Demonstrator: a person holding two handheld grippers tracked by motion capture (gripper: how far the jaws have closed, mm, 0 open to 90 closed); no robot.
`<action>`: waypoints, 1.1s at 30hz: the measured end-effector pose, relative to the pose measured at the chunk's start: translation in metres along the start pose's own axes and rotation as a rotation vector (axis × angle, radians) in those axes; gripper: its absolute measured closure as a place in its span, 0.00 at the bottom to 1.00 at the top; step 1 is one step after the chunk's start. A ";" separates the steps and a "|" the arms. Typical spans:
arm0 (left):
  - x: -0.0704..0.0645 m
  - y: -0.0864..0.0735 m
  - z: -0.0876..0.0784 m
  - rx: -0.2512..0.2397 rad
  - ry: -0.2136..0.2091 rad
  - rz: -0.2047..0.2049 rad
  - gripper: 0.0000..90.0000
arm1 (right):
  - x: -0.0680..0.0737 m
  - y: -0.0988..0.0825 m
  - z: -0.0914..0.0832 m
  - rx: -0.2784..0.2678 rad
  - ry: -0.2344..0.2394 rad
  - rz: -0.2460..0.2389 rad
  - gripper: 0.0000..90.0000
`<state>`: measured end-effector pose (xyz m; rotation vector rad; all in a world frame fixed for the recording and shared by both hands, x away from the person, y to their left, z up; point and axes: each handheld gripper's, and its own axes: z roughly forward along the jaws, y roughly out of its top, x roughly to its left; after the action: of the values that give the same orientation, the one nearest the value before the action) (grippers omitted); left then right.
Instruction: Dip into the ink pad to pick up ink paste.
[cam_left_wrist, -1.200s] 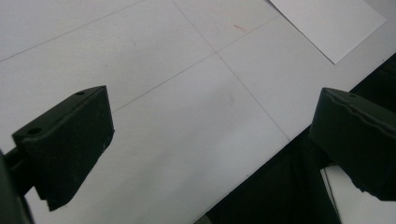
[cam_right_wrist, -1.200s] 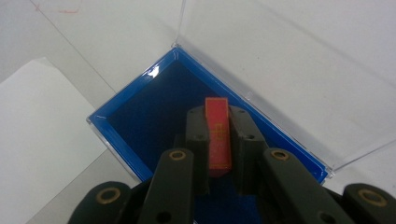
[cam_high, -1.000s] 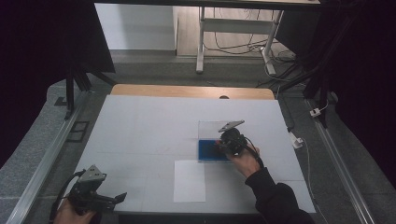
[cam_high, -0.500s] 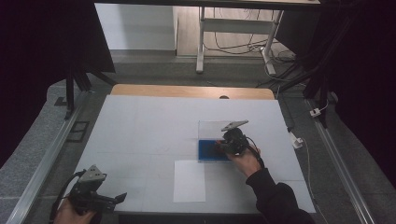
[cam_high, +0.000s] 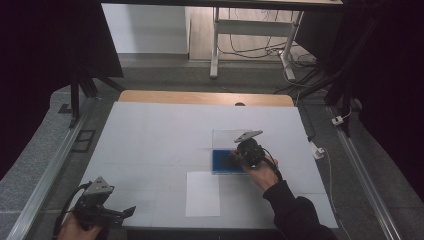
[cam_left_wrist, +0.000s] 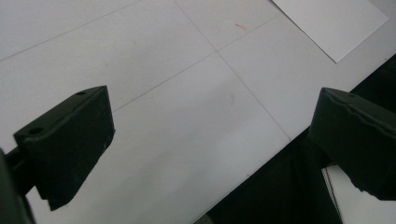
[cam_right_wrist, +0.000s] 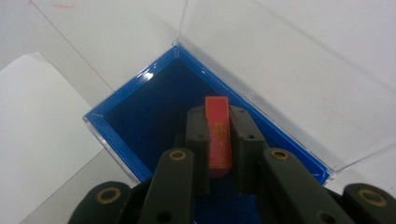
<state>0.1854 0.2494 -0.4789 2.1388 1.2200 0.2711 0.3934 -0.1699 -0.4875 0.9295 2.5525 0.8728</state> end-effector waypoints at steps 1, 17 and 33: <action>0.000 0.000 0.000 0.000 -0.001 0.000 0.00 | 0.000 0.000 0.000 0.000 -0.002 -0.004 0.89; 0.001 0.000 -0.001 -0.004 -0.005 -0.004 0.00 | 0.000 0.001 -0.012 -0.043 0.019 0.011 0.88; 0.001 0.000 -0.001 -0.005 -0.009 -0.005 0.00 | 0.002 -0.001 -0.032 -0.112 0.065 0.003 0.88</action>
<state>0.1855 0.2506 -0.4786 2.1305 1.2176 0.2617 0.3767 -0.1831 -0.4636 0.8854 2.5270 1.0516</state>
